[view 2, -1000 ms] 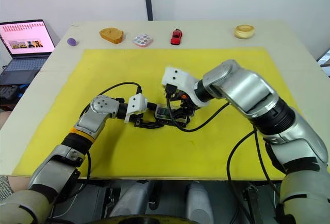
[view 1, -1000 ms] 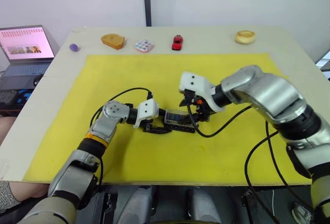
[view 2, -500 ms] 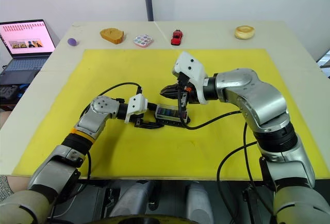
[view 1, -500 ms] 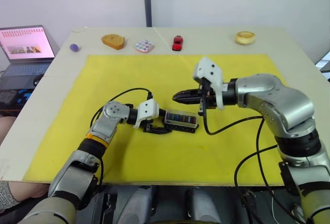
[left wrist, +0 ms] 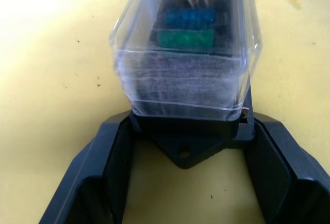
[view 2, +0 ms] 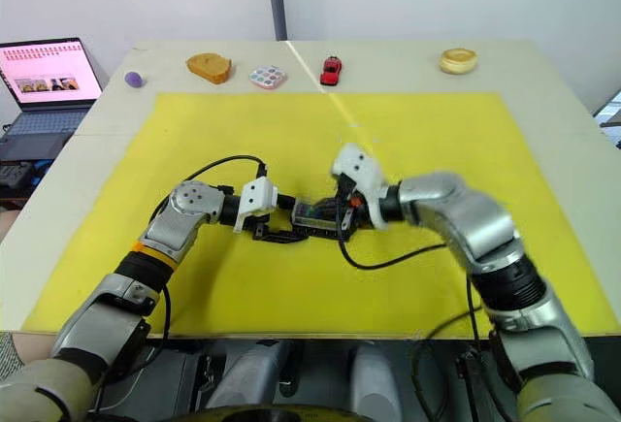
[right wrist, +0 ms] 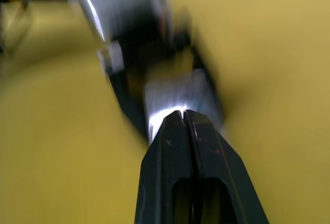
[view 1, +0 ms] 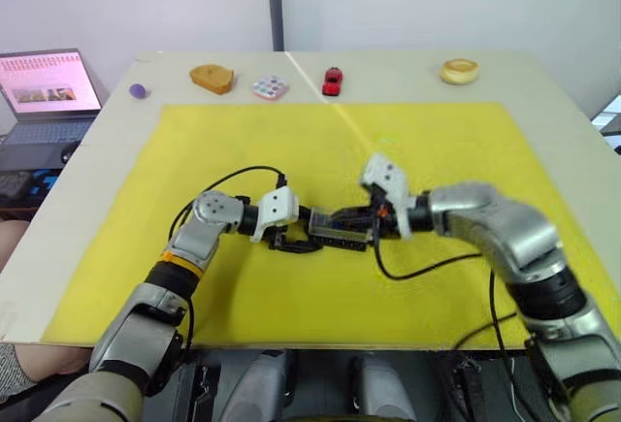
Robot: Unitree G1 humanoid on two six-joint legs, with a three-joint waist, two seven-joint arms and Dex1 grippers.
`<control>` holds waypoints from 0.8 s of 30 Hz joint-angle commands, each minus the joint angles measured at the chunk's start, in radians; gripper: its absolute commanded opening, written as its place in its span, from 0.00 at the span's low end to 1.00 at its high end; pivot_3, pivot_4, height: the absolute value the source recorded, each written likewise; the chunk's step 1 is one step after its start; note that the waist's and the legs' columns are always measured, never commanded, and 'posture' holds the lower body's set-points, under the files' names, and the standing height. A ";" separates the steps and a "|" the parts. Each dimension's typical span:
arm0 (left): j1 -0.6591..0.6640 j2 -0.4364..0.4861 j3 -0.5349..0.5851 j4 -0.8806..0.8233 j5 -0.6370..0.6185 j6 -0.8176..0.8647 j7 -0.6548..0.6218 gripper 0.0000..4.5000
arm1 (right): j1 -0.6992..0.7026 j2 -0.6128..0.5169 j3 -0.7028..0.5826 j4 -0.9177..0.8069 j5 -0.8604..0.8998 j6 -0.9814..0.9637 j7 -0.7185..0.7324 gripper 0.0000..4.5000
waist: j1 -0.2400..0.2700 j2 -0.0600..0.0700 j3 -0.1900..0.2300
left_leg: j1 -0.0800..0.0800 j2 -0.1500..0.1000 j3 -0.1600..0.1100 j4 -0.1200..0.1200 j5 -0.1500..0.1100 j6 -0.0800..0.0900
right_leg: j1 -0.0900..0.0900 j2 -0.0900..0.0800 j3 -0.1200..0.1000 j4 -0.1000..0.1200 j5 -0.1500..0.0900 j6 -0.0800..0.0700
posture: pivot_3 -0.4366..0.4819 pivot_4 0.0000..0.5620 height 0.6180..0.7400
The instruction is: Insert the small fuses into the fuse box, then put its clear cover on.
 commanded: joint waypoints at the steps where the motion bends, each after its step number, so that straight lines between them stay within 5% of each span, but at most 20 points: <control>1: 0.021 -0.010 -0.024 0.000 0.025 0.017 0.003 0.56 | 0.015 -0.001 0.085 0.108 -0.095 0.028 -0.043 0.02 | 0.004 -0.001 -0.003 | 0.003 0.000 -0.001 -0.001 0.000 0.000 | 0.003 0.000 -0.001 -0.001 0.000 0.000 | 0.48 0.27 1.00; 11: 0.038 -0.002 -0.020 -0.025 0.025 0.035 0.008 0.56 | -0.016 -0.020 -0.068 -0.033 0.005 0.013 0.014 0.02 | 0.004 -0.003 -0.003 | 0.011 0.000 -0.001 -0.004 -0.003 0.002 | 0.013 0.000 -0.001 -0.007 -0.001 0.001 | 0.48 0.27 1.00; 17: 0.046 0.010 -0.010 -0.056 0.019 0.069 0.015 0.56 | -0.021 -0.133 -0.152 -0.111 0.022 -0.004 0.064 0.02 | 0.004 -0.002 -0.003 | 0.010 0.000 -0.001 -0.004 -0.003 0.002 | 0.011 -0.001 -0.001 -0.007 -0.001 0.001 | 0.48 0.27 1.00; 18: 0.051 0.015 -0.006 -0.068 0.016 0.084 0.016 0.67 | -0.006 -0.172 -0.167 -0.128 0.019 -0.024 0.088 0.01 | 0.004 -0.003 -0.003 | 0.009 0.000 -0.001 -0.004 -0.003 0.002 | 0.011 -0.001 -0.001 -0.007 -0.001 0.001 | 0.48 0.27 1.00; 22: 0.088 0.075 0.033 -0.193 -0.036 0.193 -0.017 1.00 | 0.059 -0.313 -0.236 -0.146 0.011 -0.111 0.176 0.29 | 0.000 -0.004 -0.002 | 0.008 0.000 -0.001 -0.005 -0.003 0.003 | 0.011 -0.001 -0.001 -0.008 -0.002 0.002 | 0.48 0.27 1.00; 24: 0.108 0.117 0.057 -0.263 -0.067 0.253 -0.023 1.00 | 0.090 -0.364 -0.268 -0.146 0.014 -0.144 0.209 0.52 | -0.009 -0.003 -0.002 | 0.008 0.000 0.000 -0.006 -0.003 0.003 | 0.010 0.000 0.000 -0.008 -0.002 0.002 | 0.48 0.27 1.00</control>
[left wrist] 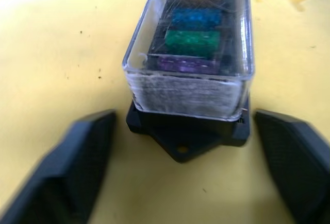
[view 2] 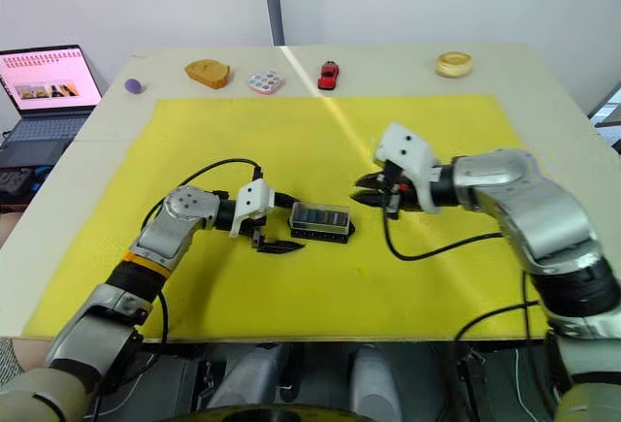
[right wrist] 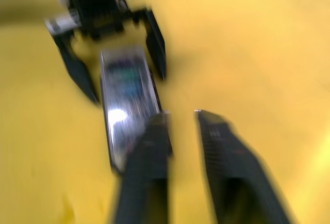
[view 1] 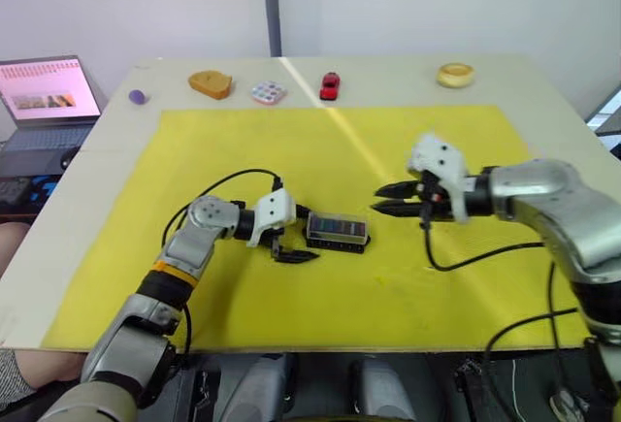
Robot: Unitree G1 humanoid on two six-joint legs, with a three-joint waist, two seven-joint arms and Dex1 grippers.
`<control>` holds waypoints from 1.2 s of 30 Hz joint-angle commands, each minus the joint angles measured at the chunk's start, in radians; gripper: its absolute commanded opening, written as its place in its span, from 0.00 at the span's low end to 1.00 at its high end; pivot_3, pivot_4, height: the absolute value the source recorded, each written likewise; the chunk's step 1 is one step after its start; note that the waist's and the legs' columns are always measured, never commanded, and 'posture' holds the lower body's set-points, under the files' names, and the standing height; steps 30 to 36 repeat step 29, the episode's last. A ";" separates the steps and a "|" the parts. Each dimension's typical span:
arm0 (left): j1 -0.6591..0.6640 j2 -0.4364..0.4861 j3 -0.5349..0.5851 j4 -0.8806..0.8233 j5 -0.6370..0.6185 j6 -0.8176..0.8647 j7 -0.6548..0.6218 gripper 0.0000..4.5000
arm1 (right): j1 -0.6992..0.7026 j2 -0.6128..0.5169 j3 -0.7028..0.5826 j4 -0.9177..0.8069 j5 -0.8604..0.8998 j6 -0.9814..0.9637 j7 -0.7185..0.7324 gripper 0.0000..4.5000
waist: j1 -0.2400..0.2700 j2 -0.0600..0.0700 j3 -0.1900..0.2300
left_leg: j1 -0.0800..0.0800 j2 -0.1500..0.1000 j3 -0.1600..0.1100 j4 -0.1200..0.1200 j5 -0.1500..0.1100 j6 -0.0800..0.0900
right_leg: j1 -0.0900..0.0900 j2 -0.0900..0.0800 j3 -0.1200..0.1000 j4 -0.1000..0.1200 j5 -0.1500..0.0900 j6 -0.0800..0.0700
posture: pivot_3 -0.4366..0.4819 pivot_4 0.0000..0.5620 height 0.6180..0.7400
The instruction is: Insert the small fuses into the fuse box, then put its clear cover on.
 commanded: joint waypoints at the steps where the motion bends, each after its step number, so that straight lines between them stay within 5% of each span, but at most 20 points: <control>1: 0.045 0.073 0.041 -0.112 -0.048 0.109 -0.029 1.00 | 0.033 -0.068 -0.083 -0.027 0.008 -0.069 0.059 0.64 | -0.010 0.001 0.000 | -0.001 0.000 0.000 -0.001 0.000 0.000 | 0.000 0.000 0.000 0.000 0.000 0.000 | 0.48 0.27 1.00; 4: 0.129 0.222 0.180 -0.300 -0.152 0.251 -0.038 1.00 | 0.109 -0.195 -0.173 -0.001 -0.014 -0.143 0.147 0.98 | -0.025 0.002 0.002 | -0.003 0.001 0.000 -0.001 0.000 0.000 | -0.002 0.000 0.001 0.001 -0.001 -0.001 | 0.48 0.27 1.00; 5: 0.152 0.257 0.214 -0.346 -0.179 0.286 -0.034 1.00 | 0.129 -0.224 -0.196 0.007 -0.014 -0.162 0.168 0.99 | -0.027 0.003 0.002 | -0.007 0.001 0.001 -0.001 0.000 0.000 | -0.006 0.001 0.001 0.002 -0.001 -0.001 | 0.48 0.27 1.00; 12: 0.358 0.501 0.534 -0.599 -0.384 0.576 -0.011 1.00 | 0.218 -0.309 -0.333 0.072 0.028 -0.190 0.255 0.99 | -0.010 0.006 0.006 | -0.012 0.001 0.002 0.002 -0.001 -0.003 | -0.013 0.000 0.001 0.002 -0.001 -0.003 | 0.48 0.27 1.00; 18: 0.510 0.573 0.712 -0.727 -0.471 0.687 0.026 1.00 | 0.262 -0.327 -0.386 0.089 0.028 -0.190 0.273 0.99 | -0.012 0.007 0.007 | -0.012 0.001 0.002 0.001 -0.001 -0.003 | -0.014 -0.001 0.002 0.002 -0.003 -0.006 | 0.48 0.27 1.00; 36: 0.524 0.600 0.753 -0.767 -0.543 0.734 0.081 1.00 | 0.269 -0.341 -0.381 0.086 0.027 -0.204 0.289 0.99 | -0.014 0.007 0.009 | -0.013 0.002 0.003 0.001 -0.001 -0.003 | -0.015 -0.001 0.002 0.002 -0.003 -0.007 | 0.48 0.27 1.00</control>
